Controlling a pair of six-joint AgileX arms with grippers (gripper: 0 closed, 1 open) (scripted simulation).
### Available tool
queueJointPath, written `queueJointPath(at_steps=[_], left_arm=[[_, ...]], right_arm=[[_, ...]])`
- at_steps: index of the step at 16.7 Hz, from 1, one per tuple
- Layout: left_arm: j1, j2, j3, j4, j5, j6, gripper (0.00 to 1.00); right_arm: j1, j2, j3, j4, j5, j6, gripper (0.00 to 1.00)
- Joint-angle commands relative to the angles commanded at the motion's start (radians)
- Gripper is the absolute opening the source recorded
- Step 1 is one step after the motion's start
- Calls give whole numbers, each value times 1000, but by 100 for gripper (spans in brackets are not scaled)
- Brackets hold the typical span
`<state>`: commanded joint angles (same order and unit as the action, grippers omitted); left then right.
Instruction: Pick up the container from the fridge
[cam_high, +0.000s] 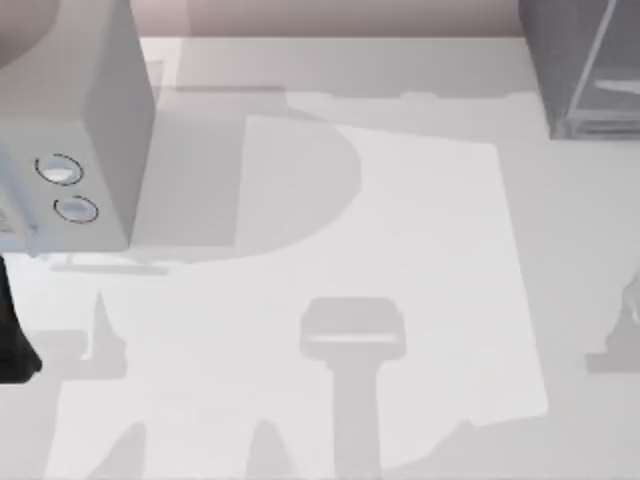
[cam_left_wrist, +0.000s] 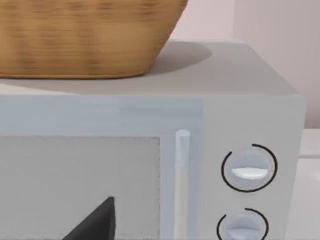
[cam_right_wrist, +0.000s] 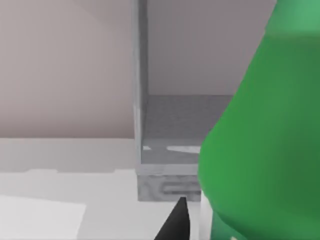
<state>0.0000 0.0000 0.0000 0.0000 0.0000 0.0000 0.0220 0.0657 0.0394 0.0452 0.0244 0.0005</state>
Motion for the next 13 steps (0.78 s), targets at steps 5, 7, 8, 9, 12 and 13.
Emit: queueJointPath(at_steps=[5, 7, 8, 9, 12, 13], left_arm=[[0, 0, 0, 0, 0, 0, 100], [0, 0, 0, 0, 0, 0, 100], [0, 0, 0, 0, 0, 0, 100], [0, 0, 0, 0, 0, 0, 100], [0, 0, 0, 0, 0, 0, 100], [0, 0, 0, 0, 0, 0, 100]], right_arm=[[108, 310, 163, 190, 115, -3, 0], [166, 501, 247, 290, 177, -3, 0], [197, 607, 291, 342, 210, -2, 0], [229, 718, 335, 394, 244, -1, 0], [327, 1062, 467, 551, 345, 3, 0], [360, 1173, 510, 603, 379, 5, 0]])
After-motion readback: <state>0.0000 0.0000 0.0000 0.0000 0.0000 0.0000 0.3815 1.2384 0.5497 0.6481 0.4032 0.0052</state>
